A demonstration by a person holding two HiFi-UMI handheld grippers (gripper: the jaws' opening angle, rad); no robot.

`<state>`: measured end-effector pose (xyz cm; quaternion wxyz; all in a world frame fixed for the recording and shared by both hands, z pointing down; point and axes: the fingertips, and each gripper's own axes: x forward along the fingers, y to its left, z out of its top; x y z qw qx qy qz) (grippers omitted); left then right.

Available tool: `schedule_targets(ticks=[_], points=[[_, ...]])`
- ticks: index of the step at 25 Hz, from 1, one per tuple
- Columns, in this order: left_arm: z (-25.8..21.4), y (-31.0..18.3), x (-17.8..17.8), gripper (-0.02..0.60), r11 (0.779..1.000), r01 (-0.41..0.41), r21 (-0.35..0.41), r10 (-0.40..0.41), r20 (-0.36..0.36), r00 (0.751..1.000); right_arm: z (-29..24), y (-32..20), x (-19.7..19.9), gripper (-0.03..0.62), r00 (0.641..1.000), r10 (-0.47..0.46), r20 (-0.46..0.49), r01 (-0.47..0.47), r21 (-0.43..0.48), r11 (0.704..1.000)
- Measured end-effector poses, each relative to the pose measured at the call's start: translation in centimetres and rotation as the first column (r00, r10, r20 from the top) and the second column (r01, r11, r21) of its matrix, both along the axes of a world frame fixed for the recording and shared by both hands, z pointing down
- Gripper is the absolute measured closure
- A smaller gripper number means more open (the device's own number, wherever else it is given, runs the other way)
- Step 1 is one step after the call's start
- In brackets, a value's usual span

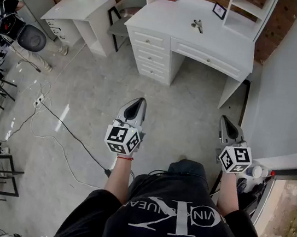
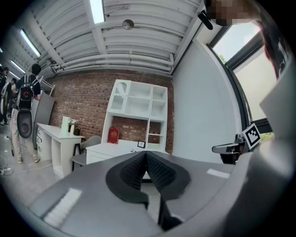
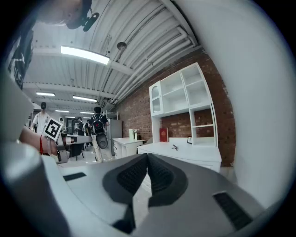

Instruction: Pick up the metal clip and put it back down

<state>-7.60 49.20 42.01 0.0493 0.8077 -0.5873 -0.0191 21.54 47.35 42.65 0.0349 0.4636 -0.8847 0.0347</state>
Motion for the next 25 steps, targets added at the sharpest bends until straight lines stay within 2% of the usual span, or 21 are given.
schedule_targets(ticks=[19, 25], points=[[-0.7, 0.9, -1.1, 0.574, 1.000, 0.002, 0.011, -0.002, -0.011, 1.000, -0.6, 0.6, -1.8, 0.580, 1.000, -0.029, -0.001, 0.029, 0.018, 0.999], [-0.7, -0.4, -1.4, 0.574, 1.000, 0.003, 0.012, -0.003, -0.015, 1.000, -0.4, -0.5, -2.7, 0.577, 0.998, -0.050, -0.027, 0.051, 0.030, 0.998]])
